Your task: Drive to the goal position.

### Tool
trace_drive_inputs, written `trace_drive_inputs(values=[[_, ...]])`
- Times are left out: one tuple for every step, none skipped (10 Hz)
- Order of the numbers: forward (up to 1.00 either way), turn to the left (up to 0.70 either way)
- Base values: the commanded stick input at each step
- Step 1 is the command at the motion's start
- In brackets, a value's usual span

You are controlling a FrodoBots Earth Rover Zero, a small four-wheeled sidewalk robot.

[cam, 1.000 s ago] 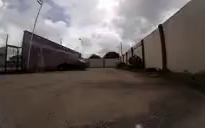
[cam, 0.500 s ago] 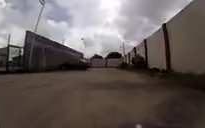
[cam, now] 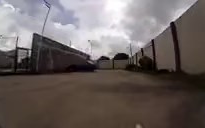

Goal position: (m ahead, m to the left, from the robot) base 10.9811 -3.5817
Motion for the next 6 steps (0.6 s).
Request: trace_drive_inputs(values=[[0.30,0.00],[0.30,0.00],[0.30,0.00],[0.30,0.00],[0.30,0.00],[0.30,0.00]])
